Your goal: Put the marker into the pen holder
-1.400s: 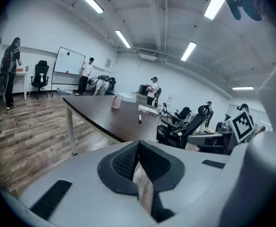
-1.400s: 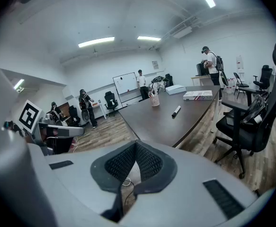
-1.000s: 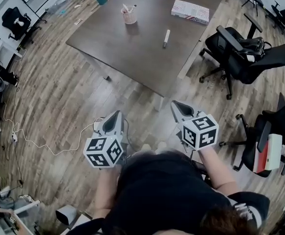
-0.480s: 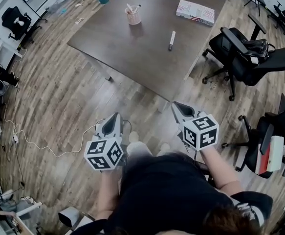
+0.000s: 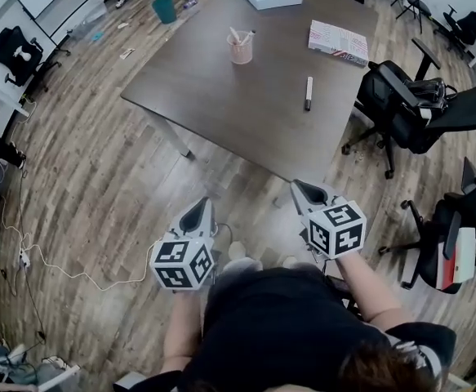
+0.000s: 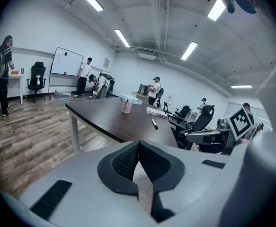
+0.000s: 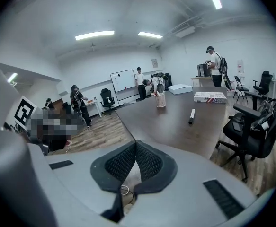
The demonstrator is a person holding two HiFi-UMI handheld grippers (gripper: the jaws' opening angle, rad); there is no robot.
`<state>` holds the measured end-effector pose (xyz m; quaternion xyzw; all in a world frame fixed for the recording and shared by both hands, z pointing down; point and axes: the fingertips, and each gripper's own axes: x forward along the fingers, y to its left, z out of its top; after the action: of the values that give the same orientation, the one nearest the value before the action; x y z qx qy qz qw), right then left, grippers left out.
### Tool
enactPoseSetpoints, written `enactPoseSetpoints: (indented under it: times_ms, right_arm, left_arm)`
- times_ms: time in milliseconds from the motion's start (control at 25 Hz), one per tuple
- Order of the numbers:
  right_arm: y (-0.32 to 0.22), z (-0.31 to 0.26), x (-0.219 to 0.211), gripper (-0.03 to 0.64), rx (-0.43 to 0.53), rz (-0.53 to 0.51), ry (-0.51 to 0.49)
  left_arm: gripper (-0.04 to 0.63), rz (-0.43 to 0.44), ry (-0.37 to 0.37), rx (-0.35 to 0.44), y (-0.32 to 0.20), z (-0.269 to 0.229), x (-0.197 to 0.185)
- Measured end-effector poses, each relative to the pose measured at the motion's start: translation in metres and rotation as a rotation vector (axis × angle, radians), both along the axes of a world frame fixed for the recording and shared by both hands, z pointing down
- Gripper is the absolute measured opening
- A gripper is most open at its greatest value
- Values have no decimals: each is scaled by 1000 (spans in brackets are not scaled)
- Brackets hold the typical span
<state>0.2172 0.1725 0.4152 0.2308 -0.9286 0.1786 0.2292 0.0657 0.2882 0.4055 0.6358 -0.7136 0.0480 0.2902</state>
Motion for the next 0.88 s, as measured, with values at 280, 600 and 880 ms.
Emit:
enactPoseSetpoints:
  times_ms: [280,600,880]
  right_arm:
    - [-1,-1,-68,16,10,47,-3]
    - [-26,13,-88,17,1,128,37]
    - [-84,21,-106,16,-1,134,43]
  left_arm:
    - [28,65,-9,-5,-2,3,-63]
    - [28,94,-4,-22,-21,20,-106]
    - [28,78,2,0,-79,17,-126]
